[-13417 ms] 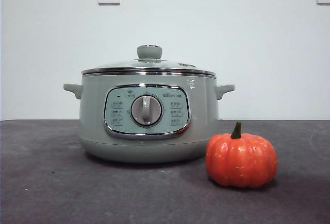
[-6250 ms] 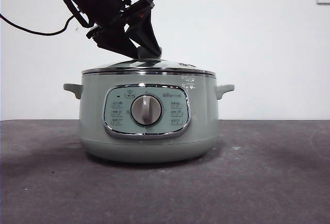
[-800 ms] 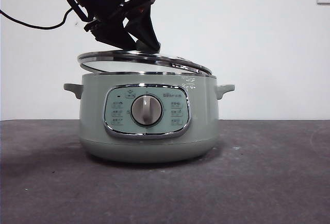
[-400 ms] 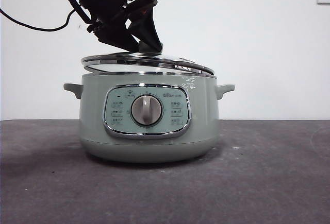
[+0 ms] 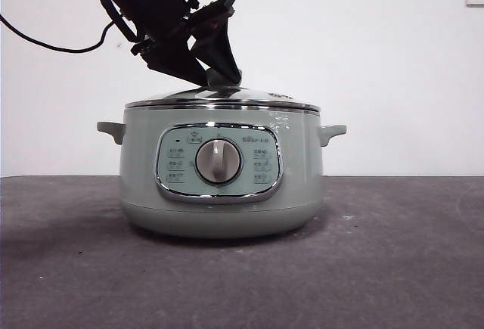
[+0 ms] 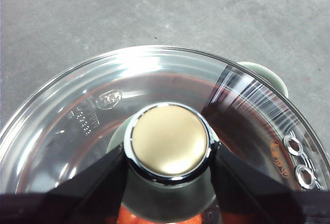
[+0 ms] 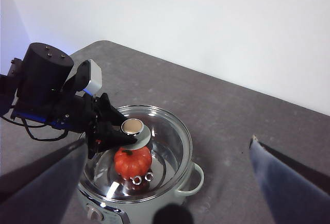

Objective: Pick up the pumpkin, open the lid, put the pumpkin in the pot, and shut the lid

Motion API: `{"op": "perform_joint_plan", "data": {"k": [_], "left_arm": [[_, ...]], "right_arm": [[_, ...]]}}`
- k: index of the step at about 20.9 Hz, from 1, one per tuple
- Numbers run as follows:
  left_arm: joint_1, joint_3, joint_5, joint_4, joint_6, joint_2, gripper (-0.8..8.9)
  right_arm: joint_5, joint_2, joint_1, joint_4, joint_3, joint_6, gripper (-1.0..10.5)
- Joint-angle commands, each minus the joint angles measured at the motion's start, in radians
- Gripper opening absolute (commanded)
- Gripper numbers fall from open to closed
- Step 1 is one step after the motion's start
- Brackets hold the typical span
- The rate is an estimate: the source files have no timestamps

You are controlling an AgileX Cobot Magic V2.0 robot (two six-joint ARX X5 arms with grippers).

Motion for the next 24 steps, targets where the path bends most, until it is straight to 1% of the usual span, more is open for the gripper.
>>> {"op": "perform_joint_plan", "data": {"k": [1,3,4,5,7,8,9,10,11,13,19,24], "left_arm": [[-0.009,0.006,-0.005,-0.002,0.01,0.02,-0.09],[-0.009,0.006,-0.005,-0.021,0.01,0.02,-0.07],[-0.009,0.006,-0.005,-0.03,0.01,0.02,0.08],[-0.009,0.006,-0.003,-0.04,0.006,0.02,0.44],[-0.009,0.006,-0.003,-0.06,-0.002,0.02,2.27],[-0.009,0.006,-0.003,-0.067,-0.002,0.02,3.59],[-0.009,0.006,-0.003,-0.067,-0.002,0.019,4.6],[-0.009,0.006,-0.001,-0.069,-0.004,0.019,5.28],[-0.009,0.006,-0.001,-0.075,-0.006,0.016,5.48],[-0.009,0.006,-0.001,-0.089,-0.006,0.008,5.44],[-0.009,0.006,0.0,-0.129,-0.007,-0.042,5.44],[-0.009,0.006,0.002,-0.219,-0.007,-0.126,5.44]], "right_arm": [[-0.002,0.0,0.003,0.001,0.0,0.013,6.6],[-0.001,0.0,0.003,-0.008,0.0,0.013,6.6],[-0.002,0.0,0.003,-0.012,0.0,0.013,6.6],[-0.002,0.002,0.003,-0.018,0.0,0.013,6.6],[-0.002,0.004,0.003,-0.033,0.0,0.013,6.6],[-0.003,0.005,0.003,-0.043,0.0,0.013,6.6],[-0.007,0.007,0.003,-0.051,0.0,0.013,6.6],[-0.026,0.009,0.003,-0.064,0.0,0.013,6.6],[-0.045,0.009,0.003,-0.079,0.0,0.013,6.6],[-0.086,0.012,0.003,-0.111,0.0,0.013,6.6],[-0.17,0.027,0.003,-0.204,0.0,0.013,6.6],[-0.263,0.043,0.003,-0.254,0.0,0.013,6.6]]}}
